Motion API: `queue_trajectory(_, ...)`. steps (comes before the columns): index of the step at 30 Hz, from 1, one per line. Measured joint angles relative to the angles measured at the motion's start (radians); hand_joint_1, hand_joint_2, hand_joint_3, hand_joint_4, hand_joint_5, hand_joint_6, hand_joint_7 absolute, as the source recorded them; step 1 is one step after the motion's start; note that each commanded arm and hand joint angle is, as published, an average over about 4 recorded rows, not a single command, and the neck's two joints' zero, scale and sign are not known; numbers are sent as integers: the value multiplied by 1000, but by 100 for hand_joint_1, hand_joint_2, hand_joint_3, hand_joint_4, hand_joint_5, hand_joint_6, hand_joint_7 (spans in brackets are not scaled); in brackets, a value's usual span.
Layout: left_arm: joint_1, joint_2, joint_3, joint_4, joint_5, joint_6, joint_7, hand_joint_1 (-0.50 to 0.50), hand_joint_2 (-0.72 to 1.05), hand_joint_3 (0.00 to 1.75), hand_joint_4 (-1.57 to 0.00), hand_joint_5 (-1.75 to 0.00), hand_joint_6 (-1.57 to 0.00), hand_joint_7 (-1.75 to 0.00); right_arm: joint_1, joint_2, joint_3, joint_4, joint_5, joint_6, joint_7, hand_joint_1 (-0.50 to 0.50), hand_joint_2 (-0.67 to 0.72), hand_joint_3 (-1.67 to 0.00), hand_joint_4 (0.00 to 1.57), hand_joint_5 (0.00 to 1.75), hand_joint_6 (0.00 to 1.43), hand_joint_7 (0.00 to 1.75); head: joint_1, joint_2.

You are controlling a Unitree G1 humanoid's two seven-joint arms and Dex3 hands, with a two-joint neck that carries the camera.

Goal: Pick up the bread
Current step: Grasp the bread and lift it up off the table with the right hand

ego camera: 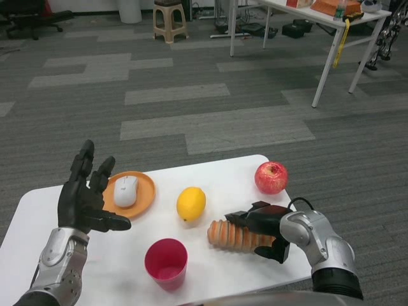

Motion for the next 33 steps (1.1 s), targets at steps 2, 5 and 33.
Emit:
queue_trajectory(2,0,0,0,0,0,0,0,50,-28,9,0,-41,0,0,-3,0,5,0,-15,16,-7,-42,-35,-135,0,75,0,0,-2,0)
queue_trajectory(5,1,0,0,0,0,0,0,50,-28,9,0,-41,0,0,-6,-1,21,3,-28,41,-13,-44,-35,-139,0,78,0,7,-5,-1)
queue_trajectory(33,2,0,0,0,0,0,0,50,-28,9,0,-41,0,0,-53,-101,149,102,40,119,-37,-46,-16,-159,0,68,0,145,-10,-11)
